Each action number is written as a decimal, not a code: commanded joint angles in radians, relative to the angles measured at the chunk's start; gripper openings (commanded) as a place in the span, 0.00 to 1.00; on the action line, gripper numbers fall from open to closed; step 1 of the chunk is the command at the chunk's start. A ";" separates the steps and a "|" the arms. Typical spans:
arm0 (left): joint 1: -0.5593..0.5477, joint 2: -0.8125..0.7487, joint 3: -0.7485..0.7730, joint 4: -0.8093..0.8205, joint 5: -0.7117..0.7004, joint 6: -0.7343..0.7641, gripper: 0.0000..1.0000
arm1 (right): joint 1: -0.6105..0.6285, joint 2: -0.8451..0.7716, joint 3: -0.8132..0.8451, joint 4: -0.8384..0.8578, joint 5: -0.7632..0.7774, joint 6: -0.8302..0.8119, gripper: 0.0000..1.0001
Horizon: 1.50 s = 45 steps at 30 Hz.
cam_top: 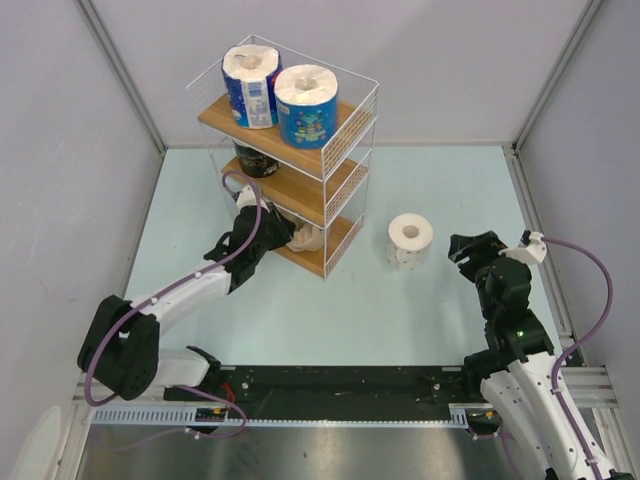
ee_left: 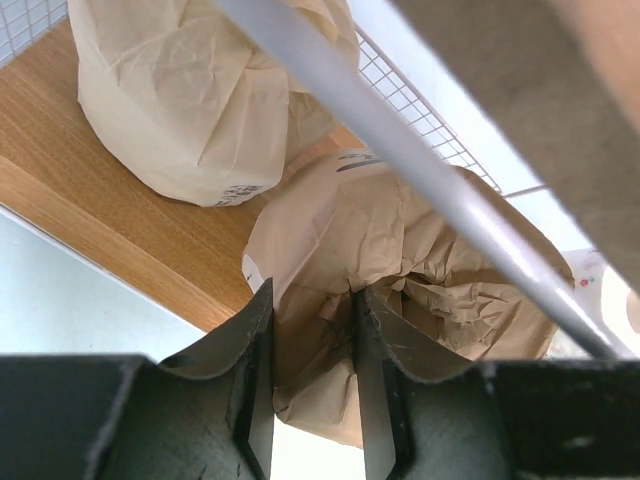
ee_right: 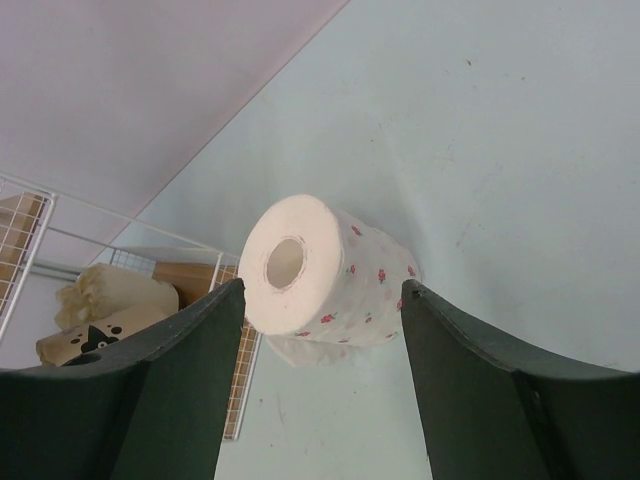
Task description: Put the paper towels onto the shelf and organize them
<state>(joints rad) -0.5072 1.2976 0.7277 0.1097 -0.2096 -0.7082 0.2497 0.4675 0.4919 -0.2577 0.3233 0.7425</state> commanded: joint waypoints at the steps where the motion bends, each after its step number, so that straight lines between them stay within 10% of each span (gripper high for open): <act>1: 0.001 0.028 0.019 0.136 -0.010 -0.016 0.29 | -0.010 -0.007 0.002 0.012 -0.021 -0.003 0.69; 22: -0.001 0.058 -0.117 0.311 0.076 -0.140 0.61 | -0.029 -0.016 0.004 -0.011 -0.033 0.003 0.69; 37: 0.002 -0.225 -0.223 0.240 0.019 -0.181 0.95 | -0.032 0.016 0.002 0.008 -0.056 -0.006 0.69; 45: 0.001 -0.328 -0.367 0.268 0.102 -0.214 0.80 | -0.035 0.028 -0.001 0.009 -0.064 0.000 0.69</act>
<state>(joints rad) -0.5060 0.9928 0.4423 0.3481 -0.1535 -0.8925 0.2195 0.4988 0.4919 -0.2745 0.2710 0.7437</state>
